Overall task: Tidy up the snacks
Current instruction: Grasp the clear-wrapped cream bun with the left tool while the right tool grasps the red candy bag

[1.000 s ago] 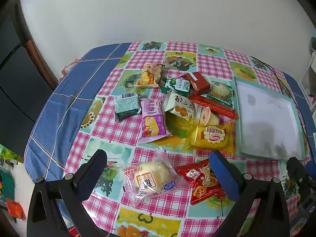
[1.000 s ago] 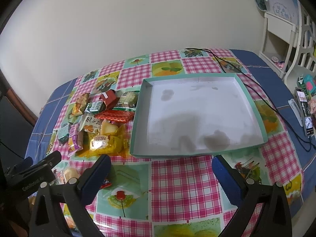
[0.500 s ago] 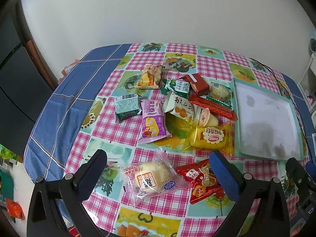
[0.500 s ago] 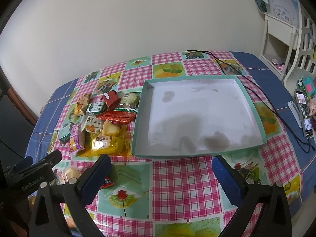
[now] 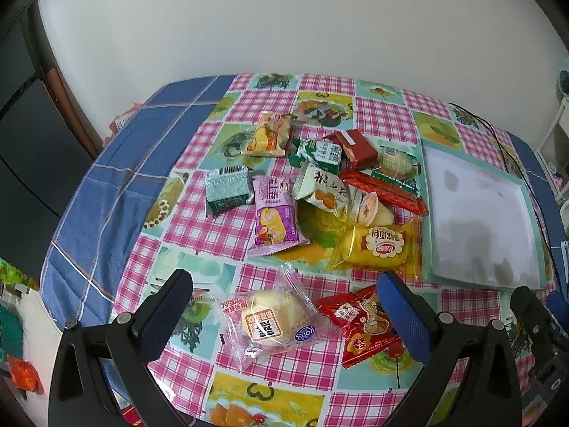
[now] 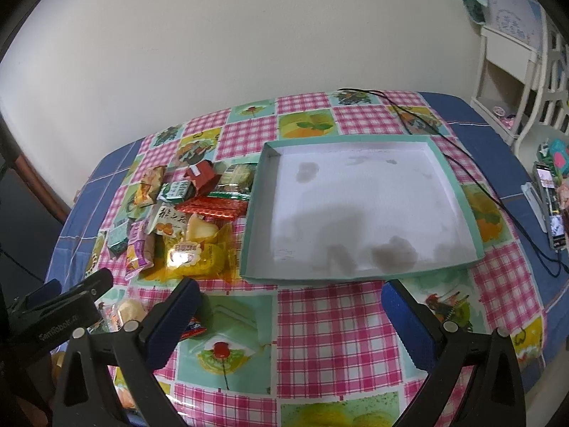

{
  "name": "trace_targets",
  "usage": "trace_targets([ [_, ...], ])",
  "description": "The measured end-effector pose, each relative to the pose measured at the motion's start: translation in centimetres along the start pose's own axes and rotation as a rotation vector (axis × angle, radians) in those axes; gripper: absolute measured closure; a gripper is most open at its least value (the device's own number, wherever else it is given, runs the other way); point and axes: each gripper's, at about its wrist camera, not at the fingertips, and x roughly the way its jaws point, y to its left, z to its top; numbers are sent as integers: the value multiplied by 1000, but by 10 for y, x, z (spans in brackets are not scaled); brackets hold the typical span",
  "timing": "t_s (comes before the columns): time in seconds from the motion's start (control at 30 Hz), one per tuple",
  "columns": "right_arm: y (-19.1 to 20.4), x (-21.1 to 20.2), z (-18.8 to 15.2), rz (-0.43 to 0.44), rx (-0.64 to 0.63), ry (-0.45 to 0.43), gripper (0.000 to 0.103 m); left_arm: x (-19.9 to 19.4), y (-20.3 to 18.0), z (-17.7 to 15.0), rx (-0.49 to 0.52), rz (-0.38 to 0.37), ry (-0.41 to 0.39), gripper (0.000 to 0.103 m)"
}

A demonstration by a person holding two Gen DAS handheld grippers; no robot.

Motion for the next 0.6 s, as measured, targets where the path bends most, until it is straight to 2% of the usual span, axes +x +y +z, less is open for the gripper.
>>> trace_targets([
  [0.13,12,11,-1,68,-23,32,0,18,13,1,-55,-13,76,0],
  [0.17,16,15,-1,91,-28,46,0,21,17,-1,-80,-38,53,0],
  [0.2,21,19,0,106,-33,56,0,27,20,-1,-94,-47,68,0],
  [0.3,35,35,-3,142,-52,97,0,39,29,-4,-119,-28,92,0],
  [0.6,71,85,-18,181,-142,248,0,72,43,-10,-216,-145,216,0],
])
